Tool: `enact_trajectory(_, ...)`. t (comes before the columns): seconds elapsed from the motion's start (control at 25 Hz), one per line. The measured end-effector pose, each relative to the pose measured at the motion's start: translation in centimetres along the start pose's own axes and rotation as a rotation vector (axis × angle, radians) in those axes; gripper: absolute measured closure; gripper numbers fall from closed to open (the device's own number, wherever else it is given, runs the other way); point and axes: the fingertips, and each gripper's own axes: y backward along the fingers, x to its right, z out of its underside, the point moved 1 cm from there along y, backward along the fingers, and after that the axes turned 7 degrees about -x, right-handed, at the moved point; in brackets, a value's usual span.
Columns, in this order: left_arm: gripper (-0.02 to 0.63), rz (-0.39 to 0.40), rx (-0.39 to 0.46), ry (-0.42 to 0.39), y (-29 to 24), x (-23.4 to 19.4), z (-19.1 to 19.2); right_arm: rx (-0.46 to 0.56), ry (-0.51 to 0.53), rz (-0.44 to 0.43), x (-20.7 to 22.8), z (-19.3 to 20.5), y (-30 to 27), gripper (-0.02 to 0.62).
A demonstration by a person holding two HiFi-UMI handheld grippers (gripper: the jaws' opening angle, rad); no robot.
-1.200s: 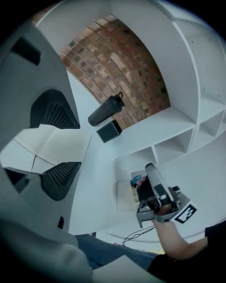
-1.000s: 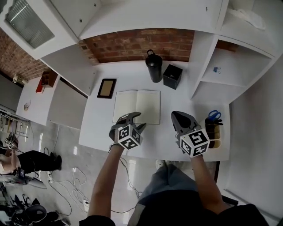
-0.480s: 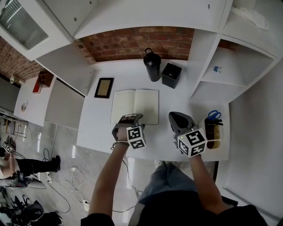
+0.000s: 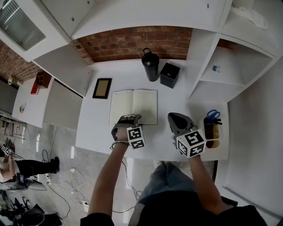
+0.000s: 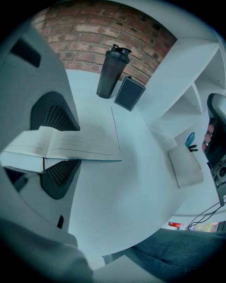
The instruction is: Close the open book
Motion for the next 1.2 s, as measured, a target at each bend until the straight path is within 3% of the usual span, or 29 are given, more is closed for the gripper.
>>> enact_trajectory(0.4,0.408,-0.003,-0.015,-0.017,-0.5,0.2,0.1,-0.009,-0.015,0.014,0.4,0.6,0.1,0.595)
enact_trajectory(0.68,0.511,-0.022,-0.036,-0.117,-0.5,1.4,-0.2,-0.019,-0.019,0.015,0.3,0.8,0.0,0.595)
enact_trajectory(0.92,0.540,-0.026,-0.062,-0.159,-0.7,1.8,-0.2,-0.026,-0.018,0.011,0.1,1.2,-0.2,0.595)
enact_trajectory(1.04,0.548,-0.025,-0.055,-0.135,-0.6,1.8,-0.2,-0.027,-0.017,0.010,0.1,1.2,-0.2,0.595)
enact_trajectory(1.2,0.555,-0.029,0.011,-0.015,-0.1,1.3,-0.2,-0.026,-0.021,0.013,0.2,1.3,-0.1,0.595)
